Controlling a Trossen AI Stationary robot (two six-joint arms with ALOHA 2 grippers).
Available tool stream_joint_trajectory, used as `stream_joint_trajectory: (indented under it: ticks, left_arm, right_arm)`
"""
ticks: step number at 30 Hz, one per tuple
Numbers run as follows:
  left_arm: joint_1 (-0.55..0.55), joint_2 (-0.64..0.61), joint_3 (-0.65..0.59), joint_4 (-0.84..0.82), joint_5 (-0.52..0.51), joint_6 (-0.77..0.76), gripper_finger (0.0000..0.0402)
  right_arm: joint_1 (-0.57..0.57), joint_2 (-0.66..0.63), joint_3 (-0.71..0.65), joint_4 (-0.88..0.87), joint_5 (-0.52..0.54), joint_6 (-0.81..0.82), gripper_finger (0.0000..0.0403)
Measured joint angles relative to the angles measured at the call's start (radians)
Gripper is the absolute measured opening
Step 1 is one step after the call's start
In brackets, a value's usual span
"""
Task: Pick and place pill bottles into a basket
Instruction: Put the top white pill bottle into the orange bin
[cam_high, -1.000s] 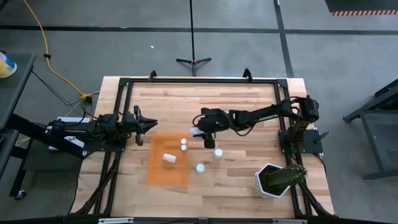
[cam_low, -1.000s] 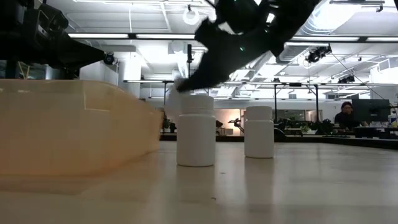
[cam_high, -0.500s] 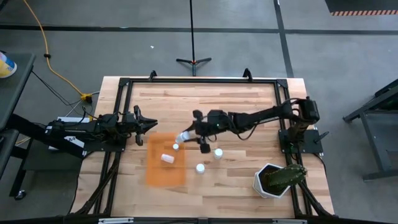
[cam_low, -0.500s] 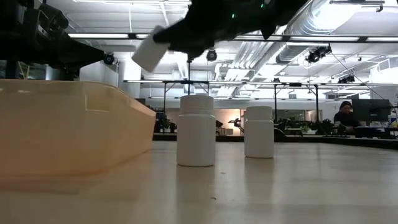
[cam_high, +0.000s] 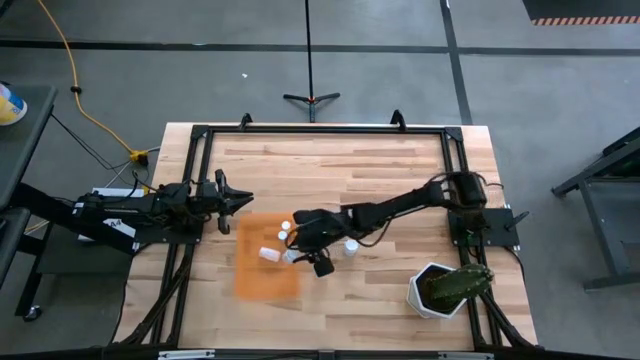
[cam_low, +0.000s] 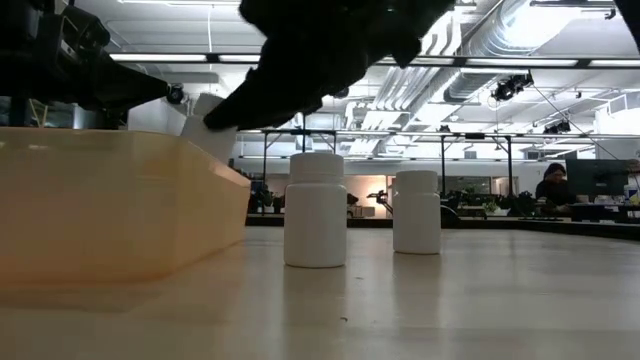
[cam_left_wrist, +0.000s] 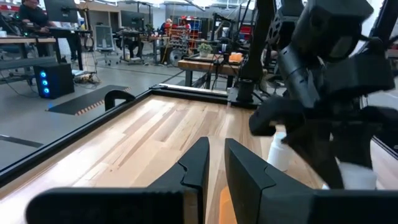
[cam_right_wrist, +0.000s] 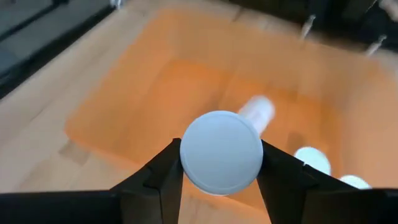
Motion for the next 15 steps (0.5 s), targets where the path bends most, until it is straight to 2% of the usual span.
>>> stream_joint_trajectory:
  ticks: [7,15]
  left_arm:
    - [0.000,0.000,0.000,0.000,0.001,0.000,0.0088]
    - [0.000,0.000,0.000,0.000,0.001,0.000,0.0088]
  right_arm:
    - [0.001,0.062,0.144,-0.200,-0.036,-0.028,0.0171]
    - [-0.002,0.062,0.171,-0.205,-0.013,-0.023,0.0233]
